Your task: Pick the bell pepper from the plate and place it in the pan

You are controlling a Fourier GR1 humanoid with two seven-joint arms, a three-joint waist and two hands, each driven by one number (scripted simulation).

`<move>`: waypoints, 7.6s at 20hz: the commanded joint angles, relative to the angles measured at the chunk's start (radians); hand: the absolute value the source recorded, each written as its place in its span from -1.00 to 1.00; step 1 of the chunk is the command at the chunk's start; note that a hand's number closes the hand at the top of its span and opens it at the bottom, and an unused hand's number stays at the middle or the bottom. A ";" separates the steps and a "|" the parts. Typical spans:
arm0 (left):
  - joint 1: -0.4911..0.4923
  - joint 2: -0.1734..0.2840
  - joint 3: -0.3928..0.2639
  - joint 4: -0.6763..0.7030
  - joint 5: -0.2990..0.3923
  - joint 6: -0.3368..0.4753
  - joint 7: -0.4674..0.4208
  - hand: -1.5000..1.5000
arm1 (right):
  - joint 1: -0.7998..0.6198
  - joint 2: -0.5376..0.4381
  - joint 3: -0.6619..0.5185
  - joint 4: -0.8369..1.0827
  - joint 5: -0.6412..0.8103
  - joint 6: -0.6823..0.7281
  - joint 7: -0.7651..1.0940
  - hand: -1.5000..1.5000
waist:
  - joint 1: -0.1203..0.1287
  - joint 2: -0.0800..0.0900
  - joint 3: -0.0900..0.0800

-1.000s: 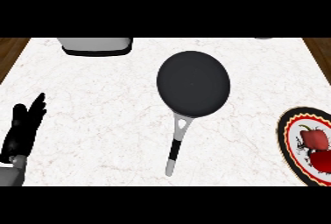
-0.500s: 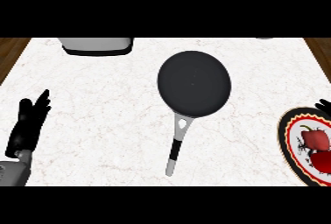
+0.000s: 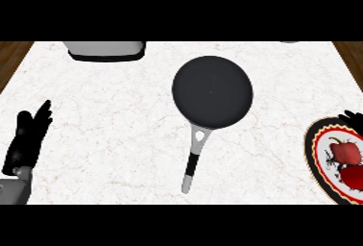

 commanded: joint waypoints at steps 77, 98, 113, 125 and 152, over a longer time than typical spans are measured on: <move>-0.028 -0.151 0.182 -0.061 -0.203 -0.148 0.062 0.00 | -0.726 0.623 -0.194 0.475 0.022 -0.130 -0.158 1.00 | 0.014 0.002 0.000; -0.098 -0.131 0.183 -0.030 -0.212 -0.185 0.054 0.00 | -1.126 0.797 -0.316 1.328 0.023 -0.445 -0.255 1.00 | 0.066 0.028 0.002; -0.123 -0.151 0.169 -0.016 -0.204 -0.204 0.049 0.00 | -1.155 0.816 -0.426 1.459 -0.163 -0.540 -0.468 -1.00 | 0.105 0.035 0.003; -0.076 -0.145 0.203 -0.005 -0.199 -0.189 0.030 0.00 | -1.145 0.655 -0.554 1.415 -0.279 -0.503 -0.472 -1.00 | 0.045 0.020 0.001; -0.058 -0.182 0.193 -0.007 -0.240 -0.147 0.002 0.00 | -0.898 0.015 -0.591 1.426 -0.363 0.180 -0.652 -1.00 | 0.039 0.020 0.004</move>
